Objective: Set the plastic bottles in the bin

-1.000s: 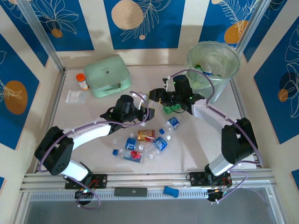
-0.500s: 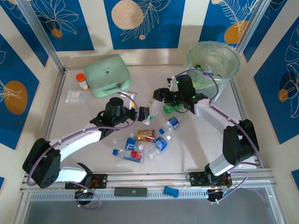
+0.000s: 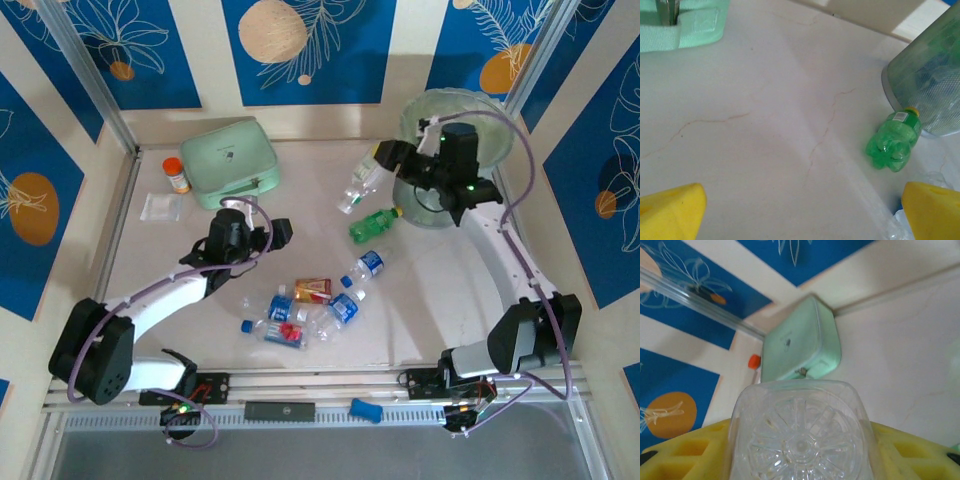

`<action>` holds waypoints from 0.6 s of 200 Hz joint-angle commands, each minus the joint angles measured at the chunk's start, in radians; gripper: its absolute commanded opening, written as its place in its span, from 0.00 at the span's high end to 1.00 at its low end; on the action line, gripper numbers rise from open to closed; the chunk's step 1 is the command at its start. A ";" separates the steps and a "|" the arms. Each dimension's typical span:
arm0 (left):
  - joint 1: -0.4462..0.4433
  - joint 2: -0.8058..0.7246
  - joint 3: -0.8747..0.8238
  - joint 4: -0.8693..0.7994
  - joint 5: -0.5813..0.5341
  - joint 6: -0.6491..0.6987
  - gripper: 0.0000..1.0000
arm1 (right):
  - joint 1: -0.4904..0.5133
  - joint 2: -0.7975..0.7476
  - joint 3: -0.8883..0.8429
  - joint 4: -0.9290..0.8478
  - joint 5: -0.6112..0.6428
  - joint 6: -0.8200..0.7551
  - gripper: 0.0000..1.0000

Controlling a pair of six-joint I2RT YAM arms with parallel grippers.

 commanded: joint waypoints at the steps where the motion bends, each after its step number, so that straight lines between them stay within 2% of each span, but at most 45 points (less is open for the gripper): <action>1: 0.011 0.016 -0.006 0.031 0.032 -0.040 0.00 | -0.048 -0.049 0.083 -0.043 -0.006 -0.040 0.50; 66: 0.014 0.053 0.018 0.049 0.065 -0.049 0.00 | -0.244 -0.125 0.165 0.024 0.180 -0.045 0.52; 120: 0.016 0.079 0.023 0.064 0.089 -0.067 0.00 | -0.355 -0.145 0.127 0.174 0.414 -0.069 0.53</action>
